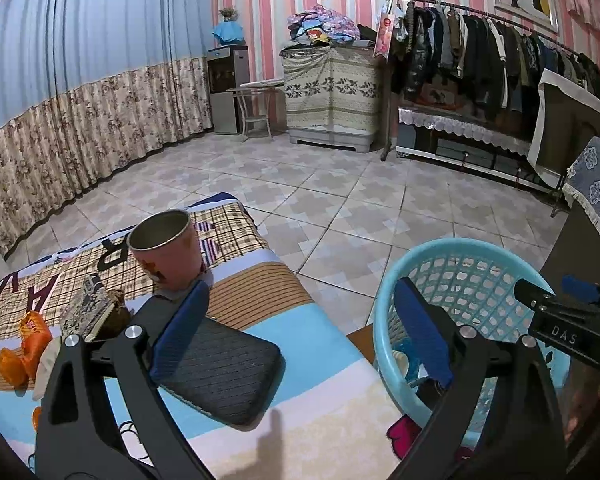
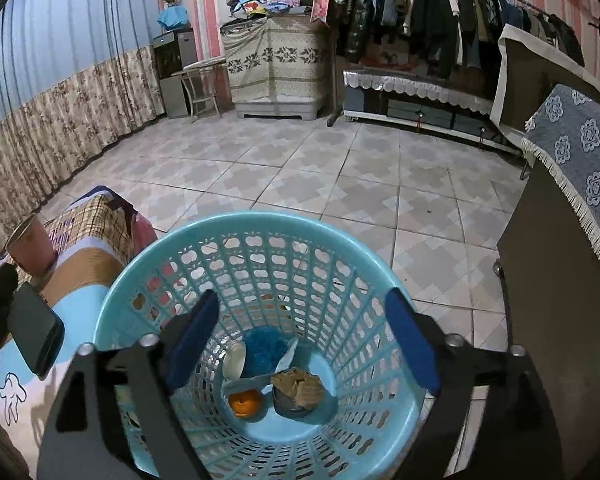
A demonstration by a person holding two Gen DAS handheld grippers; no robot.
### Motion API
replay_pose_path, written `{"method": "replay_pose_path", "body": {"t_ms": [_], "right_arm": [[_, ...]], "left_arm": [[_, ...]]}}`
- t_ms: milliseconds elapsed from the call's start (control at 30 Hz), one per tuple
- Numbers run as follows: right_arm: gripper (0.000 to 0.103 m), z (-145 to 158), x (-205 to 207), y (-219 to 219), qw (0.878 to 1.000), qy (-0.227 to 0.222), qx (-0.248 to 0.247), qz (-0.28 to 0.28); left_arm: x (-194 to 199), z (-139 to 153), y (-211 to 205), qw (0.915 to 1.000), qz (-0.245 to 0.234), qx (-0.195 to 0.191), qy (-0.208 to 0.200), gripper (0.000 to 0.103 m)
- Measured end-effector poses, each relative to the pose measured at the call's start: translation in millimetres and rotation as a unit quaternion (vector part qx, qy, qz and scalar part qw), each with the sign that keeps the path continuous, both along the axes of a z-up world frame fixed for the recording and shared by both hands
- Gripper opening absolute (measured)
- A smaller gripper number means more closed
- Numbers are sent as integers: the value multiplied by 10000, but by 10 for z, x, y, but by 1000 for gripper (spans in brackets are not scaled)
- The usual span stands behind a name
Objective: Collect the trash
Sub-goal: 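Turn both tools back from the basket toward the mat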
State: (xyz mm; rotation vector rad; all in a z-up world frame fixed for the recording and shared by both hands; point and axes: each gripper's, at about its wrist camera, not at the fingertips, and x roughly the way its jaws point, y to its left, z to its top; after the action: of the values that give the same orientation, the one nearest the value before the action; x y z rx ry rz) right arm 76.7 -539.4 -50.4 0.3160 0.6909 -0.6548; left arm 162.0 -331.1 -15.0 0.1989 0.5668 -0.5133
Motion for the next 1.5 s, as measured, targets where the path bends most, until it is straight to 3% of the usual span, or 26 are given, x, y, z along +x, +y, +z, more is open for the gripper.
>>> {"method": "replay_pose_path", "body": {"t_ms": [67,233,467,567,767,900,1033,1233,1333,1500], "right_arm": [[93,2,5,17,10000,16,-7,1],[95,50,-8,86,10000,-38,19,9],[98,283,-101,222,9961,-763,385,-230],[98,375,-55,369,9938,-964,559,-26],[99,526,115,818,9916,-1189,145,498],[99,597,210,1147,9858,-1443,-134,849],[99,613,359,1467,9841,-1337,-275,1135],[99,545,635,1844,9839,-851,-136,1569],[99,541,738,2011,9798,-761,-205,1836],[99,592,905,2274,9684,-918,-53,2318]], "left_arm": [[-9,22,54,10000,32,-19,-20,93],[-54,83,254,9999,136,-38,-60,95],[-99,189,637,9993,340,-86,-100,97],[-96,216,862,9987,480,-57,-140,97],[-36,212,1417,9964,840,-125,-19,97],[-3,172,1733,9939,1091,115,-92,97],[86,107,2034,9924,1224,116,-15,97],[254,61,2468,9842,1712,281,-343,97],[335,24,2672,9818,1867,117,-342,97],[573,-143,2999,9774,2108,32,169,97]]}}
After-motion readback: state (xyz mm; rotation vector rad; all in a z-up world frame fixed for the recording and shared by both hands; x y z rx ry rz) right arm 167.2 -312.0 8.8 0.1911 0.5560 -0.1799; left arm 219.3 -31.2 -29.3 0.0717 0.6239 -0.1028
